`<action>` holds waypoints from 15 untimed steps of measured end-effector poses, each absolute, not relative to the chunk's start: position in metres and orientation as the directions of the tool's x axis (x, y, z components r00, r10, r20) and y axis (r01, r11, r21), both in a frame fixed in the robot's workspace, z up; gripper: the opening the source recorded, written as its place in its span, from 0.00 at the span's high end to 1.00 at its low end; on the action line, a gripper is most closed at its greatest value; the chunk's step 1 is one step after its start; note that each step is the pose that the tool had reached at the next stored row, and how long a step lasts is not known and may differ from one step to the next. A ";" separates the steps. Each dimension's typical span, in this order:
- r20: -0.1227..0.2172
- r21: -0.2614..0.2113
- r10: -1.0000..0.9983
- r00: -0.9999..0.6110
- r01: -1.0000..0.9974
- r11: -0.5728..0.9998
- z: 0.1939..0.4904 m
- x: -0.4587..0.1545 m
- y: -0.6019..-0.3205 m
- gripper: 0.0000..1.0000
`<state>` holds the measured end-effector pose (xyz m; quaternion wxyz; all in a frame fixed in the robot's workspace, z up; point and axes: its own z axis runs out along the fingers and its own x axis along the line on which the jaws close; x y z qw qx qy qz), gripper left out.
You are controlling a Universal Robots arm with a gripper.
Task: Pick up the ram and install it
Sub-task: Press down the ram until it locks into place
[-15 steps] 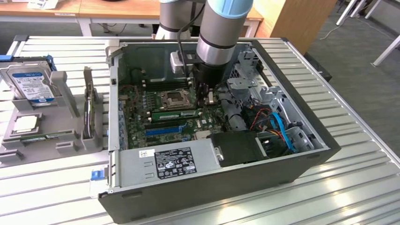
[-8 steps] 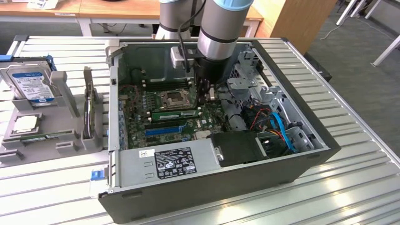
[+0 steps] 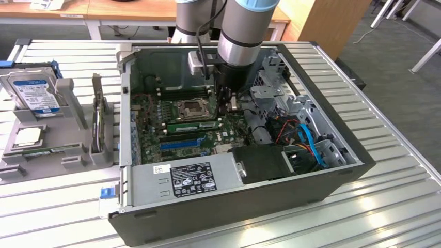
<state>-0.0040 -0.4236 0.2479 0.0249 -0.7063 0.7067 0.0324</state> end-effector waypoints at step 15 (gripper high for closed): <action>-0.081 0.011 -0.997 -0.001 -1.000 0.000 0.248 -0.033 -0.422 0.90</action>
